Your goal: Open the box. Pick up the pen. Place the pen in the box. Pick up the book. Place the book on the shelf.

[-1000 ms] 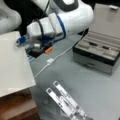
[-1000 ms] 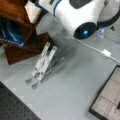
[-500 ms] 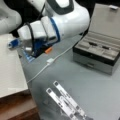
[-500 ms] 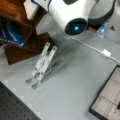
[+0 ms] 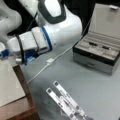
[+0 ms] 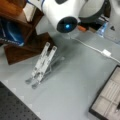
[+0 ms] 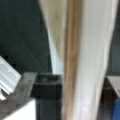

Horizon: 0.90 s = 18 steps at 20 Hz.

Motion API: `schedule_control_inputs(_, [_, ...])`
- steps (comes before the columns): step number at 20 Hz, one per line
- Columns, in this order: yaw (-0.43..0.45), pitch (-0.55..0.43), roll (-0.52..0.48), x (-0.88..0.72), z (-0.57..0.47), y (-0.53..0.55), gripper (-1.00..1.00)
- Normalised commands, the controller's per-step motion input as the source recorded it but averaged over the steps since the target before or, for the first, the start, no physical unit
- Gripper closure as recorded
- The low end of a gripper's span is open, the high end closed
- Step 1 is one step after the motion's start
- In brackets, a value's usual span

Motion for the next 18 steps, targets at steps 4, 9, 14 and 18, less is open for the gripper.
schedule_control_inputs(4, [0.286,0.003,0.051,-0.26,0.08,-0.15,-1.00])
schedule_control_inputs(9, [0.272,0.015,0.065,-0.29,0.10,-0.05,-1.00])
schedule_control_inputs(14, [0.234,0.023,0.093,-0.29,0.09,0.09,-1.00])
schedule_control_inputs(18, [0.159,0.021,0.155,-0.23,0.08,0.19,-1.00])
